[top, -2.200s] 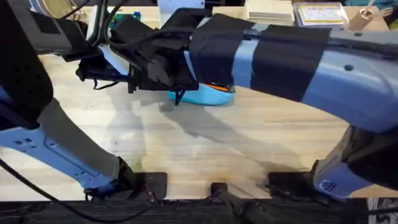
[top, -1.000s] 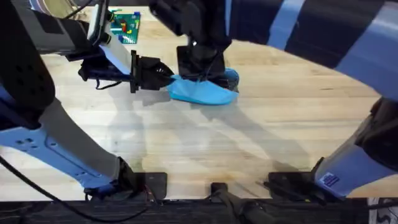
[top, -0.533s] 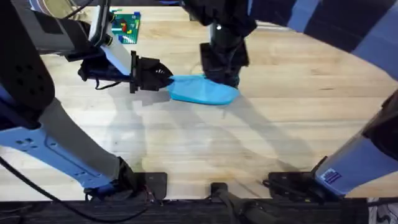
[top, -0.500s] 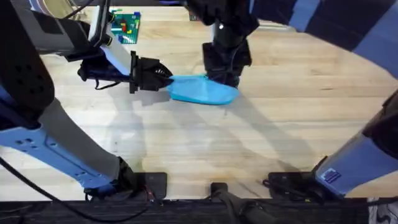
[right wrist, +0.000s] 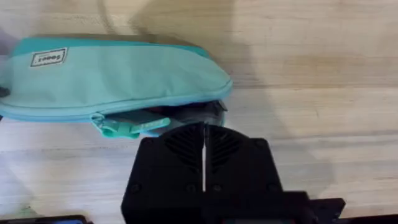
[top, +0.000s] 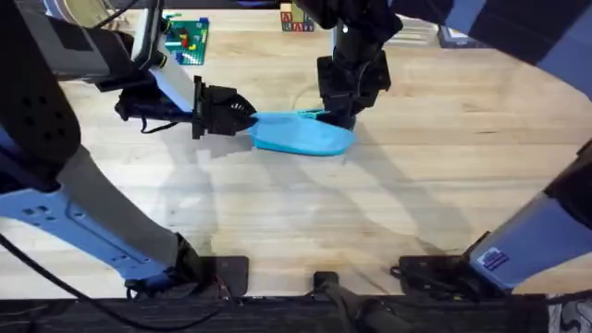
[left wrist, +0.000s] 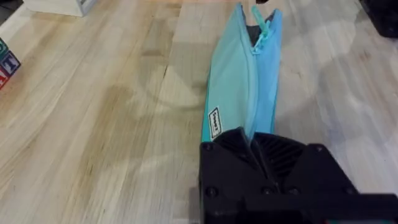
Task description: Unzip the bag, pick up the pens from the table one at a time and place them inside, then zip the bag closed.
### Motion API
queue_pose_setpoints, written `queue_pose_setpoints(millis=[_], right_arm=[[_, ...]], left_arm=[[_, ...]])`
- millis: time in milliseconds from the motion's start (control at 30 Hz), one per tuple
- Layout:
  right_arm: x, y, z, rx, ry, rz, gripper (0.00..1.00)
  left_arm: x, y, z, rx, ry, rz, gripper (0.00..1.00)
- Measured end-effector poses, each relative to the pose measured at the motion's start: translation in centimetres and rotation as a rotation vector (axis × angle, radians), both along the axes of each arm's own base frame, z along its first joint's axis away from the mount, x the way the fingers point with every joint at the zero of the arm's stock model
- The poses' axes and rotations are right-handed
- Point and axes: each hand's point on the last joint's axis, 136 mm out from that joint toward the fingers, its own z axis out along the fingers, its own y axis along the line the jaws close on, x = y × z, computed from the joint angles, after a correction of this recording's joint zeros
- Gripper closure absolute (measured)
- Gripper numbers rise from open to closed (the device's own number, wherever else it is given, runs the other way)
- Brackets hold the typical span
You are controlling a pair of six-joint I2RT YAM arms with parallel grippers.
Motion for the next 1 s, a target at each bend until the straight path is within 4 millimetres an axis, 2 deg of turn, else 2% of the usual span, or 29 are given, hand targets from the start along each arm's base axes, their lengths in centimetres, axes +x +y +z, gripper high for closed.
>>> queue_pose_setpoints(millis=[300, 433, 633, 667, 700, 867, 900, 1000], right_arm=[[0.0, -0.3, 0.5, 0.005, -0.011, -0.003, 0.969], [-0.2, -0.4, 2.8, 0.042, -0.062, 0.014, 0.969], [-0.7, -0.9, 7.6, 0.113, -0.174, 0.093, 0.966], [-0.9, -1.0, 8.3, 0.121, -0.19, 0.106, 0.932], [-1.0, -1.1, 8.8, 0.127, -0.202, 0.119, 0.827], [-1.8, -1.7, 11.1, 0.146, -0.255, 0.186, 0.107], [-2.0, -1.9, 11.4, 0.148, -0.263, 0.201, 0.03], [-2.6, -2.3, 12.4, 0.152, -0.282, 0.244, 0.005]], left_arm=[[0.0, 0.0, 0.0, 0.0, 0.0, 0.0, 0.958], [0.0, 0.0, 0.0, 0.0, 0.0, 0.0, 0.958], [0.0, 0.0, 0.0, 0.0, 0.0, 0.0, 0.958], [0.0, 0.0, 0.0, 0.0, 0.0, 0.0, 0.958], [0.0, 0.0, 0.0, 0.0, 0.0, 0.0, 0.958], [0.0, 0.0, 0.0, 0.0, 0.0, 0.0, 0.958], [0.0, 0.0, 0.0, 0.0, 0.0, 0.0, 0.958], [0.0, 0.0, 0.0, 0.0, 0.0, 0.0, 0.958]])
